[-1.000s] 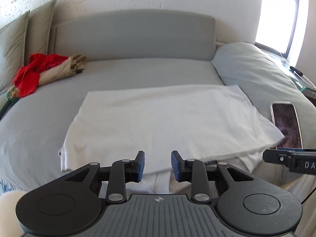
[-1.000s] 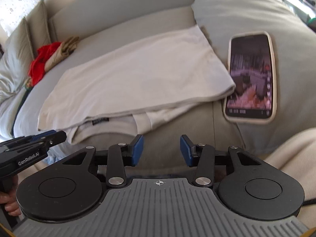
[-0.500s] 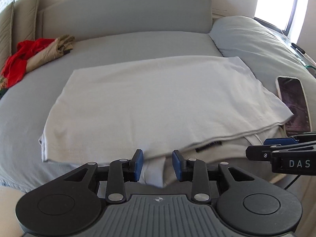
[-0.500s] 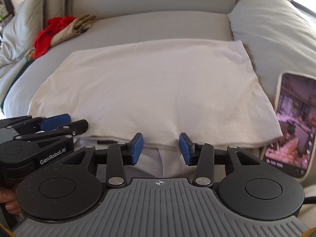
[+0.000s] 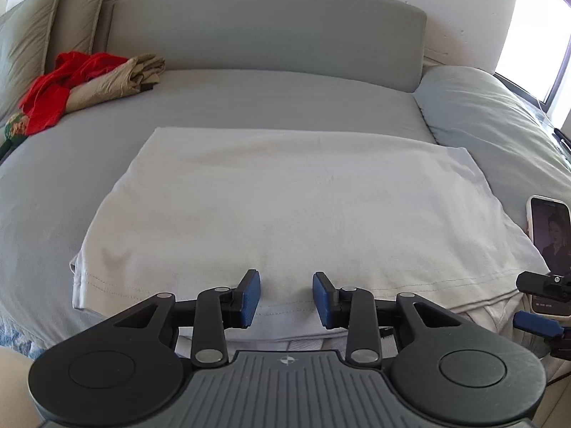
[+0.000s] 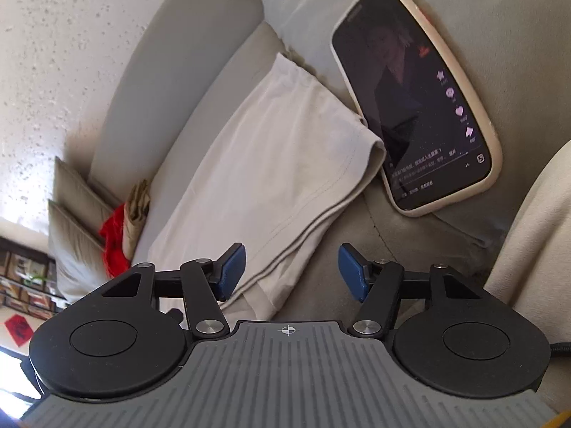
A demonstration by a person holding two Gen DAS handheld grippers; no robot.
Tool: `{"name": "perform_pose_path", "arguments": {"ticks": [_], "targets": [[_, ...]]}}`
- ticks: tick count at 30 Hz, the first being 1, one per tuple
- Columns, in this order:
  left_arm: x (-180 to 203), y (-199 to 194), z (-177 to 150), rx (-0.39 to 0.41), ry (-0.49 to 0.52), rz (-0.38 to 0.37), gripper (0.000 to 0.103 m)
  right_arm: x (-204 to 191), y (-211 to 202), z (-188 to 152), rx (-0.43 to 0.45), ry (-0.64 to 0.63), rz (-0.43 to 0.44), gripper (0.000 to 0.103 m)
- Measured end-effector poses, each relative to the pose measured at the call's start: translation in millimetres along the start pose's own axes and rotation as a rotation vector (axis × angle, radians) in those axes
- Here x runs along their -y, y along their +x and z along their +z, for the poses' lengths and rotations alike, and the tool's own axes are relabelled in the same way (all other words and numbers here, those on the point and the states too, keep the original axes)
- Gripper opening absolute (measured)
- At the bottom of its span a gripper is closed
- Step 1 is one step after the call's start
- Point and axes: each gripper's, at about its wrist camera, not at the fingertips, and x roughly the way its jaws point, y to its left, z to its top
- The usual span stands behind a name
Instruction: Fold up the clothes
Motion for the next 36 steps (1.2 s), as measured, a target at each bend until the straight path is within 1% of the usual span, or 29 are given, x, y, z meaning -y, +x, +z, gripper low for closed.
{"name": "perform_pose_path", "arguments": {"ticks": [2,6,8,9,10,12,16,18,20,21,22,24,26,28,29,31,33,35,36], "targets": [[-0.2,-0.8,-2.0,0.006,0.012,-0.003,0.033,5.7,5.5,-1.1,0.03,0.047,0.014,0.062],[-2.6,0.0,-2.3,0.001,0.009,-0.014,0.033,10.4,11.5,4.4,0.129,0.083,0.035,0.061],[-4.2,0.3,-2.3,-0.001,0.003,-0.021,0.033,12.2,18.4,10.3,0.164,0.105,0.034,0.061],[-5.0,0.4,-2.2,-0.002,-0.001,-0.025,0.033,13.0,22.1,13.4,0.179,0.116,0.033,0.06],[-5.9,0.5,-2.1,-0.003,-0.006,-0.028,0.033,12.9,25.3,16.1,0.197,0.121,0.027,0.055],[-6.9,0.6,-2.1,-0.004,-0.01,-0.034,0.033,9.5,31.8,19.7,0.229,0.104,0.015,0.053],[-8.8,0.6,-2.4,-0.005,-0.015,-0.044,0.034,0.1,45.2,25.5,0.28,0.058,-0.013,0.046],[-11.3,0.3,-1.9,-0.008,-0.024,-0.054,0.034,-2.7,47.4,28.4,0.283,0.061,-0.037,0.045],[-13.7,-0.4,-1.5,-0.012,-0.031,-0.065,0.034,-2.9,47.1,32.2,0.274,0.077,-0.065,0.037],[-14.6,-0.7,-1.4,-0.014,-0.034,-0.07,0.034,-1.1,45.1,34.8,0.262,0.093,-0.081,0.018],[-15.3,-1.0,-1.0,-0.018,-0.035,-0.076,0.034,-0.5,43.2,36.9,0.254,0.095,-0.094,0.01],[-16.8,-2.8,0.8,-0.031,-0.038,-0.089,0.033,-0.3,39.3,40.7,0.242,0.087,-0.118,0.01],[-22.2,-9.3,4.2,-0.055,-0.069,-0.109,0.033,-15.4,37.4,42.1,0.236,-0.002,-0.185,0.01],[-30.5,-18.9,7.8,-0.08,-0.118,-0.131,0.033,-41.3,35.5,42.4,0.244,-0.116,-0.255,0.008],[-37.1,-26.3,8.6,-0.08,-0.141,-0.129,0.033,-55.8,34.6,42.3,0.25,-0.178,-0.284,0.008],[-53.5,-44.1,9.4,-0.058,-0.184,-0.109,0.034,-87.3,34.7,40.5,0.26,-0.309,-0.339,0.008],[-77.6,-64.3,9.4,-0.014,-0.262,-0.093,0.035,-120.7,38.0,35.8,0.265,-0.445,-0.387,0.008],[-102.7,-83.7,8.8,0.031,-0.344,-0.082,0.037,-156.7,44.6,22.4,0.279,-0.596,-0.429,0.008],[-116.0,-93.2,7.9,0.055,-0.384,-0.07,0.038,-174.8,50.0,11.4,0.284,-0.675,-0.433,0.008]]}}
